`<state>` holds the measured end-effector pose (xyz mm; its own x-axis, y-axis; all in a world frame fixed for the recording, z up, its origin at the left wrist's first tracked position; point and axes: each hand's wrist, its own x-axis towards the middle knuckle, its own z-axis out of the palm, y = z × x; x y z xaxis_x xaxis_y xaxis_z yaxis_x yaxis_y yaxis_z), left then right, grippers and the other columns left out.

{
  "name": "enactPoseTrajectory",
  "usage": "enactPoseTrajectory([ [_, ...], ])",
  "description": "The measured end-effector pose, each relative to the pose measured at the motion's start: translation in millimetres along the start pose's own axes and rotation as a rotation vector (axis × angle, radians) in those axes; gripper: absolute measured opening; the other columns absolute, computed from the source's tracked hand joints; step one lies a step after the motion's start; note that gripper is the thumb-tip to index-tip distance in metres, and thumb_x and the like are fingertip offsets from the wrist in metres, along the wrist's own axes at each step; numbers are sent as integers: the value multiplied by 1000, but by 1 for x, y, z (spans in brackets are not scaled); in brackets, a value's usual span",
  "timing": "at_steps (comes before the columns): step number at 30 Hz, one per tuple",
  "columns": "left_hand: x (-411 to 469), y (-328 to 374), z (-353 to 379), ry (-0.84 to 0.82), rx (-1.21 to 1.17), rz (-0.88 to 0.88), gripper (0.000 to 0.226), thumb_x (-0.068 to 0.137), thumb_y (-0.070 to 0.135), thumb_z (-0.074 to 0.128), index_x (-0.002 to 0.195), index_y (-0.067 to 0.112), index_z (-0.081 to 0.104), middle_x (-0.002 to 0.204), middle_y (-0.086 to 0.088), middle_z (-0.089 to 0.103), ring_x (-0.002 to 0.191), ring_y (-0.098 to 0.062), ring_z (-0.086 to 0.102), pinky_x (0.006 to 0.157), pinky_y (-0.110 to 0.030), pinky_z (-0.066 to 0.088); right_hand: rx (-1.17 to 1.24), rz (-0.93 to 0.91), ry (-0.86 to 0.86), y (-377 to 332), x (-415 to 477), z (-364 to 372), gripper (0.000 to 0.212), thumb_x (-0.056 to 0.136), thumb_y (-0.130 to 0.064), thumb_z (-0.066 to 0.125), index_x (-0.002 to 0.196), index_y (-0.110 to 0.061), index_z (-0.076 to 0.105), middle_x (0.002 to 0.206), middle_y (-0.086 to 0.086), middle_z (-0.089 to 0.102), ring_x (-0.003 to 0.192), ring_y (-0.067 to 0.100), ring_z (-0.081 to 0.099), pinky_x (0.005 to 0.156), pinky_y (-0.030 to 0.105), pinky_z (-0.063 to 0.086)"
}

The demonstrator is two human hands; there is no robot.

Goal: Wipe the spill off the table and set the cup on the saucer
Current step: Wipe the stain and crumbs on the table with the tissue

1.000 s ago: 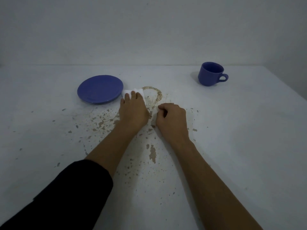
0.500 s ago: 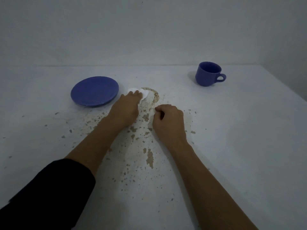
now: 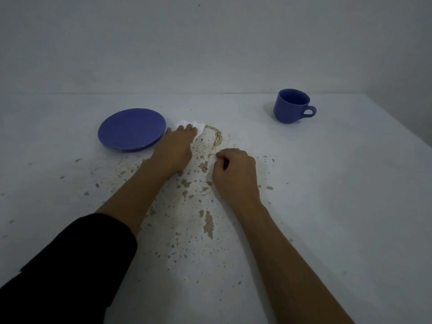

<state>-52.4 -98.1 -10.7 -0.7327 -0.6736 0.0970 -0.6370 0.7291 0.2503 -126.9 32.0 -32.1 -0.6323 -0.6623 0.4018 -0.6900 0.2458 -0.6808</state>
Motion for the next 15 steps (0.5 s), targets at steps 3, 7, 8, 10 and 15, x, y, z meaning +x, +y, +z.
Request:
enactPoseTrajectory([
  [3, 9, 8, 1, 3, -41, -1, 43, 91, -6, 35, 133, 3, 39, 127, -17, 49, 113, -35, 48, 97, -41, 35, -9, -9, -6, 0, -1, 0, 22, 84, -1, 50, 81, 9, 69, 80, 22, 70, 78, 30, 63, 79, 36, 50],
  [7, -2, 5, 8, -83, -19, 83, 53, 95, -1, 34, 146, 12, 27, 152, -15, 31, 139, -37, 26, 113, -43, 21, 3, 1, -9, 1, 0, 2, 22, 84, -2, 50, 78, 7, 69, 78, 20, 71, 75, 28, 63, 79, 38, 52],
  [8, -7, 0, 10, -98, -11, 130, 55, 96, -1, 33, 148, 13, 24, 156, -11, 24, 144, -31, 19, 117, -41, 14, 3, 3, -9, 1, 1, 2, 22, 84, -2, 50, 79, 7, 69, 78, 20, 71, 75, 28, 64, 79, 38, 52],
  [10, -17, -9, 10, -92, -21, 165, 57, 96, -4, 30, 148, 16, 22, 158, -6, 19, 146, -22, 14, 120, -38, 5, 4, 4, -7, 1, 0, 1, 22, 84, -2, 50, 79, 6, 70, 80, 19, 71, 78, 28, 64, 80, 36, 51],
  [15, -5, -7, 0, -28, 3, 34, 55, 95, -5, 31, 147, 12, 27, 154, -12, 29, 139, -32, 29, 116, -41, 16, 8, 10, -18, 1, 0, 0, 22, 85, -3, 50, 82, 3, 71, 83, 16, 72, 81, 25, 63, 84, 33, 50],
])
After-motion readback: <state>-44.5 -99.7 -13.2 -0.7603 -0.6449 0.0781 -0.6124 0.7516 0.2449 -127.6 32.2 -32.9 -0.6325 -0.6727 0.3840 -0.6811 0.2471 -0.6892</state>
